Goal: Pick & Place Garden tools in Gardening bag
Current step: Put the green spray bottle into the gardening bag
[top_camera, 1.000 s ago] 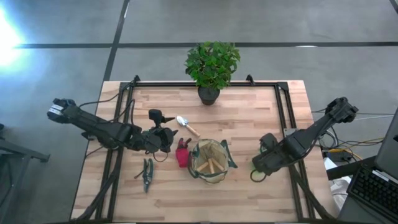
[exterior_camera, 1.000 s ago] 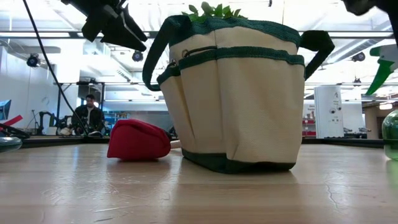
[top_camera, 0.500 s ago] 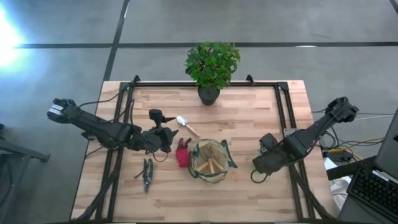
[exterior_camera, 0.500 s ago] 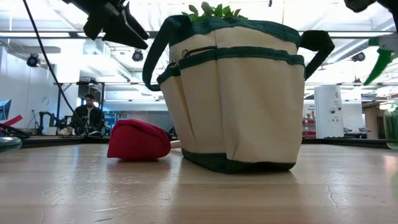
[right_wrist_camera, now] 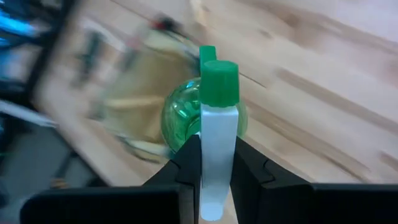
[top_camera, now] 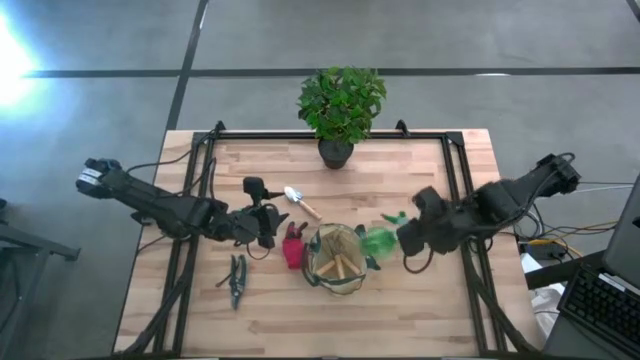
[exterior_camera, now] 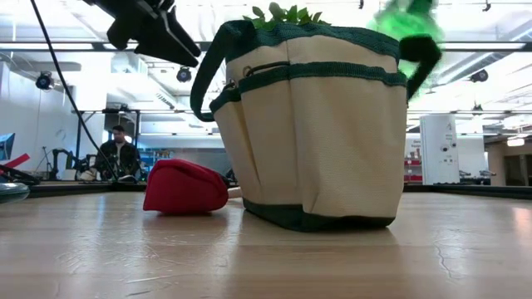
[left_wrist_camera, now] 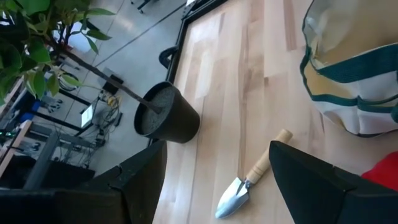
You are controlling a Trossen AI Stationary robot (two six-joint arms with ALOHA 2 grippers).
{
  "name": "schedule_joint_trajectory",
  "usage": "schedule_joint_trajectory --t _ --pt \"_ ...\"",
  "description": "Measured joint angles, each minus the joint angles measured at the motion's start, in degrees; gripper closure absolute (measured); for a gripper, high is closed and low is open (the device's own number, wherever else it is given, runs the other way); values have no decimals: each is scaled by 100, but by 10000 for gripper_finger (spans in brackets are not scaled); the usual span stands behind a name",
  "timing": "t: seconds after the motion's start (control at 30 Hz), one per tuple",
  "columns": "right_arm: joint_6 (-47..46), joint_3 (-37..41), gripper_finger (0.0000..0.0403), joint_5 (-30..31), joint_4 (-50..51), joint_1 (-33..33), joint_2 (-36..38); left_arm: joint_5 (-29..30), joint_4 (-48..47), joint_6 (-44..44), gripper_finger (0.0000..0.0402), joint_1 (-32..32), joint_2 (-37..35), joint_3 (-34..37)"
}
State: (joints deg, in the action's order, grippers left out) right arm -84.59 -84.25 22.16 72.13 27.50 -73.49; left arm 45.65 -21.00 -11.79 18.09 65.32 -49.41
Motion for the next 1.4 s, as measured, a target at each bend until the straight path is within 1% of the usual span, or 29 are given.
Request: schedule_joint_trajectory --t 0.13,0.23,0.43,0.6,0.7,0.87,1.0,1.1,1.3,1.4 --pt "728 -361 361 165 -771 -234 -60 0 1 0 117 -40 0 0" --pt "1100 -393 361 200 -1182 -400 -151 0 1 13 117 -46 0 0" --pt "1081 -369 361 41 -1342 -570 -499 -16 -1 40 117 -46 0 0" --pt "972 -369 361 -101 -1730 -585 -817 -248 -3 102 117 -46 0 0" --pt "788 -369 361 -136 -1744 -603 -1085 -263 -27 112 117 -46 0 2" --pt "727 -424 361 -310 -1685 -787 -1542 -267 -369 337 117 -46 0 2" --pt "873 -786 361 -385 -1678 -990 -1914 -266 -743 568 117 -46 0 19" --pt "1111 -1278 361 -379 -1313 -1147 -2221 -266 -771 594 117 -46 0 118" --pt "964 -2570 361 -376 404 -1274 -3007 -267 -791 588 117 -46 0 380" --pt "948 -3182 361 -376 710 -1271 -3368 -345 -745 588 117 -46 4 424"
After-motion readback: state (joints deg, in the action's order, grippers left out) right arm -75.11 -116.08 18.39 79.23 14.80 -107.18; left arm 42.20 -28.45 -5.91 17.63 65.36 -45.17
